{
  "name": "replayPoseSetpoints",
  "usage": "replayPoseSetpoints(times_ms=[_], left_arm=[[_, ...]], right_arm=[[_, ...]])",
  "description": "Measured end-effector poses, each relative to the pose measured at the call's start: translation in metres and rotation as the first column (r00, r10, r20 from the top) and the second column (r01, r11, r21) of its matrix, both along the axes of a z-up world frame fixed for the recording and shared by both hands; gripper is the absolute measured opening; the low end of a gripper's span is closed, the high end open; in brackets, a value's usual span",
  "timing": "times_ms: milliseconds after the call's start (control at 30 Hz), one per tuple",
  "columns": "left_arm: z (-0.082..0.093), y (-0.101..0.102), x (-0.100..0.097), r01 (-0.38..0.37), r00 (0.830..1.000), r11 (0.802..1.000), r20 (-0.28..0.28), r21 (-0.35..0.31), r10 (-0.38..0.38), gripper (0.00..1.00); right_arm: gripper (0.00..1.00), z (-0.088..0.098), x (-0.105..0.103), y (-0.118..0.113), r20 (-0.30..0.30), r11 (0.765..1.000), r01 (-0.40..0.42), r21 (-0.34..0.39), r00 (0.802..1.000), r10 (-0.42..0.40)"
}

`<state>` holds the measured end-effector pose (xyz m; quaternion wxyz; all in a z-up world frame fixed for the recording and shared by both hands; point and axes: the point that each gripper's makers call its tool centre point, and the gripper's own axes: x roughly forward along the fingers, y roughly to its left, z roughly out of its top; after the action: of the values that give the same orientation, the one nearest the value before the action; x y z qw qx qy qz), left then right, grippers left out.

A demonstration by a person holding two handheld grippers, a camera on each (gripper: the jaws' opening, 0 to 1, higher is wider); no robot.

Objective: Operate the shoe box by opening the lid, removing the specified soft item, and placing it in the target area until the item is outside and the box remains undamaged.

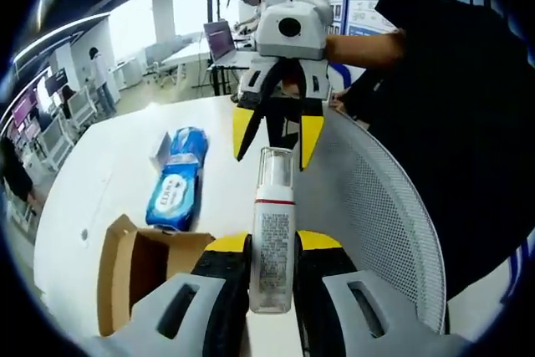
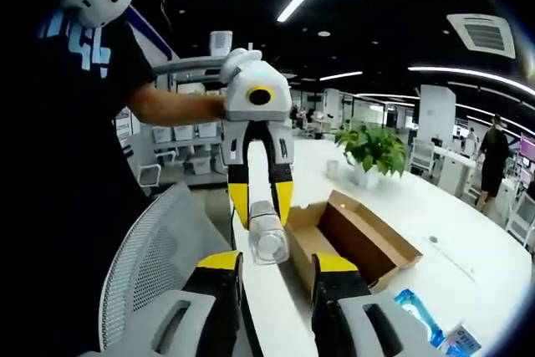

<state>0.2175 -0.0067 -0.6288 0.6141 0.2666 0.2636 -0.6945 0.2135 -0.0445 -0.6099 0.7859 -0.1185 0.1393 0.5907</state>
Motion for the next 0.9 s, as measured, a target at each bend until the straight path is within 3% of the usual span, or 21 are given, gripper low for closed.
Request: replayPoseSetpoints(times_ms=[567, 900], left_arm=[[-0.007, -0.004, -0.005, 0.030, 0.998, 0.999, -0.062, 0.037, -0.028, 0.18], [-0.010, -0.004, -0.005, 0.047, 0.998, 0.998, -0.049, 0.043, -0.045, 0.19]], right_arm=[[0.16, -0.005, -0.006, 0.012, 0.037, 0.996, -0.068, -0.054, 0.997, 0.070], [0.15, -0.009, -0.007, 0.012, 0.048, 0.994, -0.067, -0.088, 0.996, 0.072]])
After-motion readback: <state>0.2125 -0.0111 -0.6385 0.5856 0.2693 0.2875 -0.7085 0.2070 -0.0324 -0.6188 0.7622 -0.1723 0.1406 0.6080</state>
